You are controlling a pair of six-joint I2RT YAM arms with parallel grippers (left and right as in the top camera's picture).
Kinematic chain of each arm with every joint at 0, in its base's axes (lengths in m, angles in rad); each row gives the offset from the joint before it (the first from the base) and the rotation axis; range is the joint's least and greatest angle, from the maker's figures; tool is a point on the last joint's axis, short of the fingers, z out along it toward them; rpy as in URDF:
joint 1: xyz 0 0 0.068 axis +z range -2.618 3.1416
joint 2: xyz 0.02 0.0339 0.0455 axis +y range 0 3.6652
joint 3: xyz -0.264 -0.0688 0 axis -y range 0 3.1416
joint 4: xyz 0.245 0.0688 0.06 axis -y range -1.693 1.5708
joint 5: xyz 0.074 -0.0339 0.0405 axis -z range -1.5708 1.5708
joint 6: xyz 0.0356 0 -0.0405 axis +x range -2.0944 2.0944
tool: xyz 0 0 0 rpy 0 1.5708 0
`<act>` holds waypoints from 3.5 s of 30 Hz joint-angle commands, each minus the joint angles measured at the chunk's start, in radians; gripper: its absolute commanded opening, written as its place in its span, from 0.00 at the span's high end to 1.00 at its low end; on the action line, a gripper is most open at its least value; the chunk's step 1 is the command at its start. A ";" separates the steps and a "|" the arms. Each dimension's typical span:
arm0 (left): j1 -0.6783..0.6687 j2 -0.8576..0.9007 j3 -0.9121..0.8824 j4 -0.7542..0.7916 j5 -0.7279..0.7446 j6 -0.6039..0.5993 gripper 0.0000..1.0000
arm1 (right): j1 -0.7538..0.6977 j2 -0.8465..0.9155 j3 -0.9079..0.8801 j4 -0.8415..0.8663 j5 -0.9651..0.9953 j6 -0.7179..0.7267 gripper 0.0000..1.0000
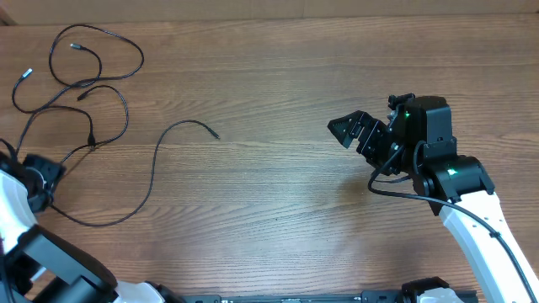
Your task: Untangle cables
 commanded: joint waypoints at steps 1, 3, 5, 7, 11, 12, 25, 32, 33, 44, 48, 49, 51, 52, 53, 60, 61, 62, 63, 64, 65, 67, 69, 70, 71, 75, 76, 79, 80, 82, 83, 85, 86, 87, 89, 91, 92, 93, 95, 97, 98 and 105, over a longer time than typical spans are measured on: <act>-0.058 -0.040 0.025 -0.042 0.333 0.015 0.39 | -0.002 -0.011 0.003 0.004 0.007 -0.005 0.00; -0.108 -0.040 0.009 -0.047 0.368 0.029 0.39 | -0.002 -0.011 0.003 0.004 0.007 -0.005 0.00; -0.217 -0.039 -0.011 -0.045 0.325 0.128 0.39 | -0.002 -0.011 0.003 0.004 0.007 -0.005 0.00; -0.377 -0.016 -0.017 -0.042 0.119 0.164 0.28 | -0.002 -0.011 0.003 0.004 0.007 -0.005 0.00; -0.533 0.073 -0.017 -0.042 -0.084 0.194 0.16 | -0.002 -0.011 0.003 0.004 0.007 -0.005 0.00; -0.551 0.091 -0.017 -0.042 -0.092 0.205 0.15 | -0.002 -0.011 0.003 0.004 0.007 -0.005 0.00; -0.619 0.347 -0.017 0.031 -0.117 0.344 0.25 | -0.002 -0.011 0.003 0.004 0.007 -0.005 0.00; -0.619 0.461 -0.016 0.064 -0.131 0.341 0.96 | -0.002 -0.011 0.003 0.004 0.007 -0.005 0.00; -0.620 0.470 -0.016 0.063 -0.153 0.317 0.96 | -0.002 -0.011 0.003 0.004 0.007 -0.005 0.00; -0.619 0.285 0.066 -0.047 -0.127 0.144 0.96 | -0.002 -0.011 0.003 0.004 0.007 -0.005 0.00; -0.619 0.105 0.066 -0.037 -0.084 0.099 0.96 | -0.002 -0.011 0.003 0.004 0.007 -0.005 0.00; -0.619 0.060 0.066 -0.034 -0.086 0.078 0.96 | -0.002 -0.011 0.003 0.004 0.007 -0.005 0.00; -0.617 -0.009 0.066 -0.029 -0.095 0.056 0.96 | -0.002 -0.011 0.003 0.004 0.007 -0.005 0.00; -0.612 -0.039 0.066 -0.027 -0.094 0.050 0.96 | -0.002 -0.011 0.003 0.004 0.007 -0.005 0.00; -0.607 -0.059 0.066 -0.027 -0.094 0.043 0.96 | -0.002 -0.011 0.003 0.004 0.007 -0.005 0.00; -0.512 -0.095 0.066 -0.104 -0.081 -0.081 0.96 | -0.002 -0.011 0.003 0.004 0.007 -0.005 0.00; -0.494 -0.095 0.066 -0.101 -0.047 -0.080 0.96 | -0.002 -0.011 0.003 0.004 0.007 -0.005 0.00; -0.475 -0.095 0.066 -0.101 0.005 -0.080 0.96 | -0.002 -0.011 0.003 0.004 0.007 -0.005 0.00; -0.453 -0.096 0.066 -0.100 0.090 -0.079 0.96 | -0.002 -0.011 0.003 0.004 0.007 -0.005 0.00; -0.417 -0.100 0.066 -0.097 0.227 -0.076 0.96 | -0.002 -0.011 0.003 0.004 0.007 -0.005 0.00; -0.397 -0.103 0.066 -0.097 0.279 -0.076 0.96 | -0.002 -0.011 0.003 0.004 0.007 -0.005 0.00; -0.354 -0.113 0.066 -0.094 0.367 -0.085 0.96 | -0.002 -0.011 0.003 0.004 0.007 -0.005 0.00; -0.306 -0.122 0.066 -0.095 0.391 -0.088 0.96 | -0.002 -0.011 0.003 0.004 0.007 -0.005 0.00; -0.285 -0.126 0.066 -0.095 0.383 -0.088 0.96 | -0.002 -0.011 0.003 0.004 0.007 -0.005 0.00; -0.264 -0.128 0.066 -0.095 0.370 -0.087 0.96 | -0.002 -0.011 0.003 0.004 0.007 -0.005 0.00; -0.216 -0.126 0.065 -0.109 0.354 0.045 0.96 | -0.002 -0.011 0.003 0.004 0.007 -0.005 0.00; -0.221 -0.124 0.064 -0.109 0.355 0.069 0.96 | -0.002 -0.011 0.003 0.004 0.007 -0.005 0.00; -0.278 -0.113 0.063 -0.072 0.350 0.076 0.89 | -0.002 -0.011 0.003 0.004 0.007 -0.005 0.00; -0.301 -0.109 0.063 -0.052 0.343 0.083 0.81 | -0.002 -0.011 0.003 0.004 0.007 -0.005 0.00; -0.359 -0.093 0.063 -0.011 0.288 0.086 0.49 | -0.002 -0.011 0.003 0.004 0.007 -0.005 0.00; -0.386 -0.084 0.063 0.003 0.252 0.086 0.34 | -0.002 -0.011 0.003 0.004 0.007 -0.005 0.00; -0.454 -0.051 0.063 0.035 0.147 0.086 0.17 | -0.002 -0.011 0.003 0.004 0.007 -0.005 0.00; -0.481 -0.034 0.063 0.049 0.100 0.086 0.14 | -0.002 -0.011 0.003 0.004 0.007 -0.005 0.00; -0.512 -0.012 0.063 0.066 0.034 0.086 0.11 | -0.002 -0.011 0.003 0.004 0.007 -0.005 0.00; -0.557 0.028 0.063 0.085 -0.096 0.085 0.10 | -0.002 -0.011 0.003 0.004 0.007 -0.005 0.00; -0.589 0.076 0.063 0.104 -0.180 0.086 0.09 | -0.002 -0.011 0.003 0.004 0.007 -0.005 0.00; -0.598 0.104 0.063 0.114 -0.196 0.087 0.09 | -0.002 -0.011 0.003 0.004 0.007 -0.005 0.00; -0.602 0.134 0.063 0.121 -0.199 0.094 0.10 | -0.002 -0.011 0.003 0.004 0.007 -0.005 0.00; -0.589 0.201 0.063 0.123 -0.199 0.094 0.12 | -0.002 -0.011 0.003 0.004 0.007 -0.005 0.00; -0.572 0.240 0.063 0.119 -0.198 0.094 0.22 | -0.002 -0.011 0.003 0.004 0.007 -0.005 0.00; -0.563 0.259 0.063 0.116 -0.198 0.096 0.30 | -0.002 -0.011 0.003 0.004 0.007 -0.005 0.00; -0.547 0.334 0.063 0.113 -0.193 0.108 0.37 | -0.002 -0.011 0.003 0.004 0.007 -0.005 0.00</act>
